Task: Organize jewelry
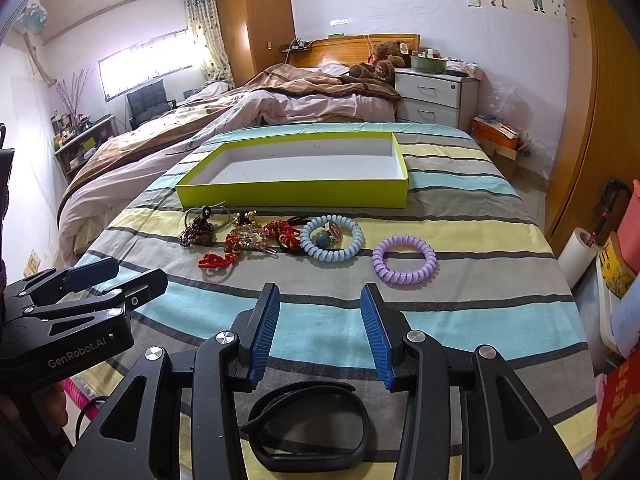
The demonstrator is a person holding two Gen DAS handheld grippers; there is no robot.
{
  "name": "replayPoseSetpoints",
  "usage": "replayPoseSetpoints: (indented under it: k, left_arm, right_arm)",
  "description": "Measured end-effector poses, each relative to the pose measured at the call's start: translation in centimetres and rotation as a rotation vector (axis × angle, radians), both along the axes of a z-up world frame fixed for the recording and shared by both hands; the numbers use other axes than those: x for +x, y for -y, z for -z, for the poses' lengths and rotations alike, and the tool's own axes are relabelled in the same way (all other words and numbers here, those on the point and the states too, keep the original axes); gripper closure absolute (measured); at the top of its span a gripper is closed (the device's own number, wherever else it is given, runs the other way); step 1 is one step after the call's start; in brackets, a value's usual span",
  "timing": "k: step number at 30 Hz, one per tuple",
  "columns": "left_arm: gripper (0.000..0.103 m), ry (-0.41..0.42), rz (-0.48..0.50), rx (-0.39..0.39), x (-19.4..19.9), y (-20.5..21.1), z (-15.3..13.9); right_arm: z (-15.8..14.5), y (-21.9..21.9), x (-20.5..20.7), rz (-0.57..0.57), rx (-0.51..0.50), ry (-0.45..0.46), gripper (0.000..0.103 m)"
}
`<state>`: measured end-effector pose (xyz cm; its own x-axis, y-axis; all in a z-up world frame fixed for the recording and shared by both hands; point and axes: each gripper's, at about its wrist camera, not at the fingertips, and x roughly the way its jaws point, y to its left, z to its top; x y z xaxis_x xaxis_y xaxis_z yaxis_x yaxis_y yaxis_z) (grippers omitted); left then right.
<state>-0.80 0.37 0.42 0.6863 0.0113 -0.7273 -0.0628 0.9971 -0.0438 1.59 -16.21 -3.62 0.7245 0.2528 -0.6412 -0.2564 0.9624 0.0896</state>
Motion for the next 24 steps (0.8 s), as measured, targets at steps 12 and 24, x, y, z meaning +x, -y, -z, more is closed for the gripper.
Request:
replayPoseSetpoints:
  k: [12,24]
  left_arm:
    - [0.036,0.002,-0.001,0.002,0.0,0.0,0.0]
    - [0.036,-0.001,0.004,-0.006,-0.1,-0.4,0.0]
  right_arm:
    - [-0.1,0.1,-0.1,0.001,0.0,0.001,0.06]
    - [-0.3,1.5,-0.5,-0.036,0.04,-0.008,0.06]
